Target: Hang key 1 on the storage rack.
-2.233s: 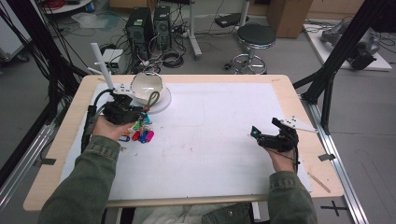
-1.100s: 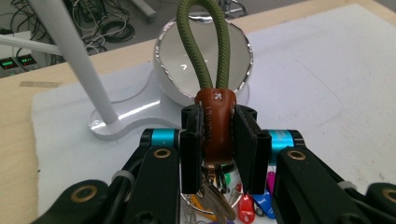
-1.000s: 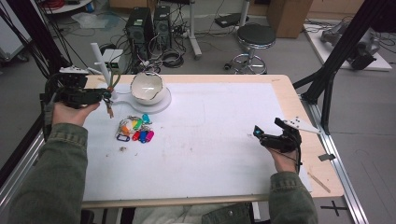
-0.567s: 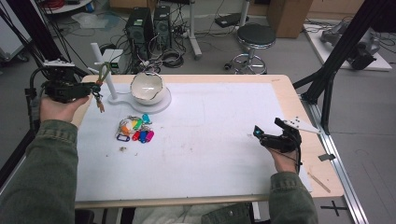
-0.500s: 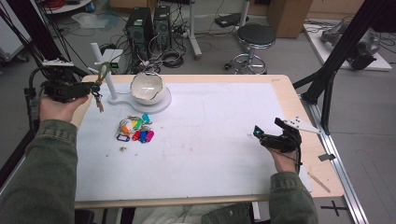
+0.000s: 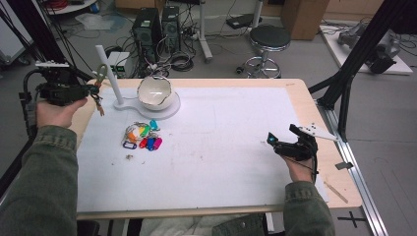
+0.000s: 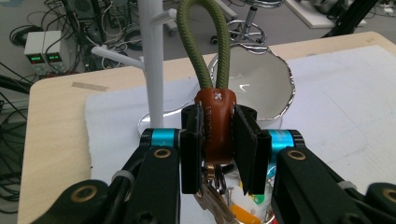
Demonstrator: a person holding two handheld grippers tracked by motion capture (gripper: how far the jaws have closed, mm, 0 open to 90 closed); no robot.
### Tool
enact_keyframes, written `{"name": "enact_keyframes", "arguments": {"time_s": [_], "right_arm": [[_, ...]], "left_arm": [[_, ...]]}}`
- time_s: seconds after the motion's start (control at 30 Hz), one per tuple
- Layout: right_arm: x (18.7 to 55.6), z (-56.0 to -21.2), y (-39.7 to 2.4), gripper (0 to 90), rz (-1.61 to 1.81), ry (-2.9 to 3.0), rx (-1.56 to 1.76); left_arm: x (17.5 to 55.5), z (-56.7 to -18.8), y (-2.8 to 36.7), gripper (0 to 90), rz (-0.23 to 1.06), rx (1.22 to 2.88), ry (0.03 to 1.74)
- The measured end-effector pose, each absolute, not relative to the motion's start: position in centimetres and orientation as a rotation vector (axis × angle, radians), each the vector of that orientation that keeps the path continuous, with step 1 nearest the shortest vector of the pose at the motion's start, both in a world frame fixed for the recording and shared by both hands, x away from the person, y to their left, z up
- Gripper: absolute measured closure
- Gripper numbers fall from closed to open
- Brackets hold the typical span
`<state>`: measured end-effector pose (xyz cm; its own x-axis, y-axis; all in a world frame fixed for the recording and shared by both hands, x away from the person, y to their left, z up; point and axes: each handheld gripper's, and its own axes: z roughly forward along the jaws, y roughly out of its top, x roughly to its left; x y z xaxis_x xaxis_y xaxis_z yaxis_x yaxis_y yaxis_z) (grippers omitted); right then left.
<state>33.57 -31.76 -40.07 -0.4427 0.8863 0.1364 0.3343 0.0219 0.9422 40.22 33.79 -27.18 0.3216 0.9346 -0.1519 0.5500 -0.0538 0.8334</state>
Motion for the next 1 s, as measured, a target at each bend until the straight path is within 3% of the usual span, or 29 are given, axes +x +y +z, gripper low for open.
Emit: {"name": "enact_keyframes", "arguments": {"time_s": [1.0], "right_arm": [[33.6,-40.2,-31.7,0.6,1.419,1.816,1.247]], "left_arm": [[42.5,-28.6,35.1,72.9,0.54,1.674,1.378]]}}
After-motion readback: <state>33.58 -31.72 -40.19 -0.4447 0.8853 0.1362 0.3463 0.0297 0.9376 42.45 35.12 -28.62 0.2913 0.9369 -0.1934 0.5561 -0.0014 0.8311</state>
